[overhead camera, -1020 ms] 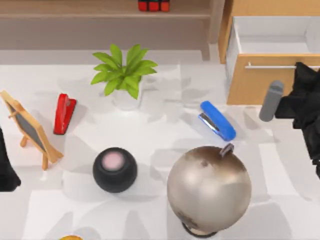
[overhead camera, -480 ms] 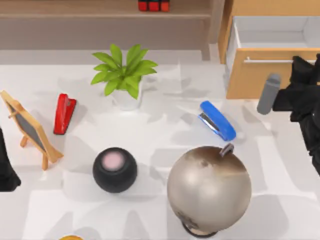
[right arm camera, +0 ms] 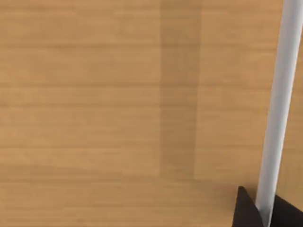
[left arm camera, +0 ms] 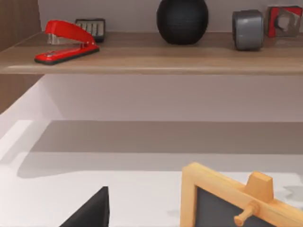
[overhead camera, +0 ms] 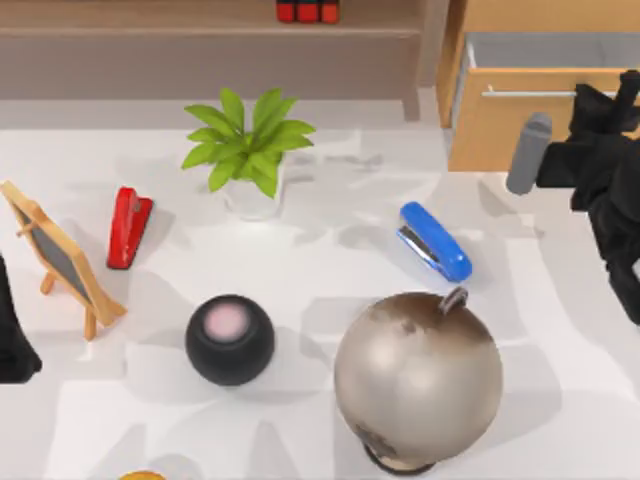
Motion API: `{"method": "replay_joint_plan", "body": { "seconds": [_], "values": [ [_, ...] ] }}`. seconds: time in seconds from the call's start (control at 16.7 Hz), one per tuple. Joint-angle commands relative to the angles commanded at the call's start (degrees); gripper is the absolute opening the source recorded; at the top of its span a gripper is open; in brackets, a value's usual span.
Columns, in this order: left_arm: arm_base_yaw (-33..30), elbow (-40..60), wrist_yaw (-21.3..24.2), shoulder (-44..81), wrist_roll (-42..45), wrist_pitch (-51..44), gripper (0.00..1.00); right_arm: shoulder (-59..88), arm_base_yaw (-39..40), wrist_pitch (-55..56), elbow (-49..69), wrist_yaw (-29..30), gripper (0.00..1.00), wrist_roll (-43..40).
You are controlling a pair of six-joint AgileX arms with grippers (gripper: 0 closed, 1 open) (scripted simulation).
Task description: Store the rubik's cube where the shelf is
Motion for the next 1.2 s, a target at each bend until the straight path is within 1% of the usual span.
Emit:
{"method": "replay_joint_plan", "body": {
  "seconds": [0.48, 1.02, 1.2],
  "values": [
    [0.00, 0.00, 0.00, 0.00, 0.00, 0.00, 1.00, 0.65, -0.28, -1.57, 2.22, -0.37, 0.00, 0.22],
    [0.00, 0.00, 0.00, 0.00, 0.00, 0.00, 1.00, 6.86, -1.92, -9.40, 16.04, -1.97, 0.00, 0.14],
    [0.00, 0.00, 0.00, 0.00, 0.00, 0.00, 1.00, 7.82, -2.15, -10.60, 18.05, -2.21, 0.00, 0.14]
  ]
}}
